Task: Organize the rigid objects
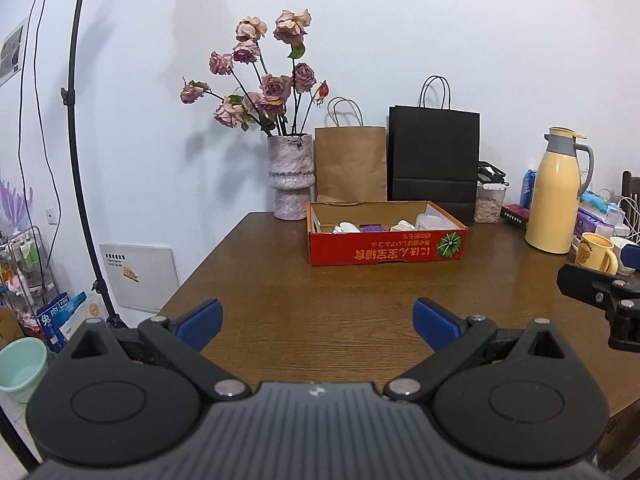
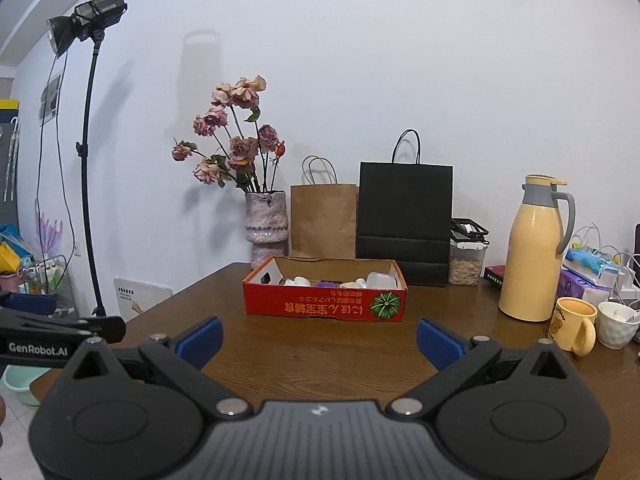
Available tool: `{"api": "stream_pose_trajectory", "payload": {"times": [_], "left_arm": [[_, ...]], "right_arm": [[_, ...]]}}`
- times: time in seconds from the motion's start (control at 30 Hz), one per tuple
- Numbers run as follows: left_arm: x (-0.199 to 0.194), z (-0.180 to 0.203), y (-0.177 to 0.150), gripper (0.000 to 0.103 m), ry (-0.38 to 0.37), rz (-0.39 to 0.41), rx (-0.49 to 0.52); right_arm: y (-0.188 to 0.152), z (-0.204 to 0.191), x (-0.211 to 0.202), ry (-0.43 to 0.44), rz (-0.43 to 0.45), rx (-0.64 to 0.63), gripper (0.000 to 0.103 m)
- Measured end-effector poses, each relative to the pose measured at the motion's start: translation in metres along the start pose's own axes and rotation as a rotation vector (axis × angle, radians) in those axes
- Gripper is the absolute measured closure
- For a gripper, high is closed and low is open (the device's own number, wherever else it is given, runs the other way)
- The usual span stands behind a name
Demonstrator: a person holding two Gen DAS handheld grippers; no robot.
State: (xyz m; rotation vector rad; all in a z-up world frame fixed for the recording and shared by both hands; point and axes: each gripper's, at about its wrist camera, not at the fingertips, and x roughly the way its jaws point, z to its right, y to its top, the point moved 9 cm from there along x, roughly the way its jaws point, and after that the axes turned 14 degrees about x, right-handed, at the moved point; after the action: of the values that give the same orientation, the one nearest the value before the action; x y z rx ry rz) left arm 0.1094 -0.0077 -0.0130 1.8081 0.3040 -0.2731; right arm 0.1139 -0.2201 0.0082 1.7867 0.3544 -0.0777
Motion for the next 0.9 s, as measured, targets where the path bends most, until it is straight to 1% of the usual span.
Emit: {"api": "stream_pose_trajectory", "payload": {"times": [0.27, 0.9], "left_arm": [[-0.0033, -0.0018, -0.0001, 0.0, 0.002, 0.005, -0.015], [-0.003, 0.0016, -0.0008, 0.0, 0.004, 0.004, -0.007]], "right_arm": [[-0.0039, -0.0074, -0.0029, 0.008, -0.001, -0.016, 0.0], [-0.0045, -0.0057, -0.0023, 0.006, -0.003, -0.013, 0.0]]}}
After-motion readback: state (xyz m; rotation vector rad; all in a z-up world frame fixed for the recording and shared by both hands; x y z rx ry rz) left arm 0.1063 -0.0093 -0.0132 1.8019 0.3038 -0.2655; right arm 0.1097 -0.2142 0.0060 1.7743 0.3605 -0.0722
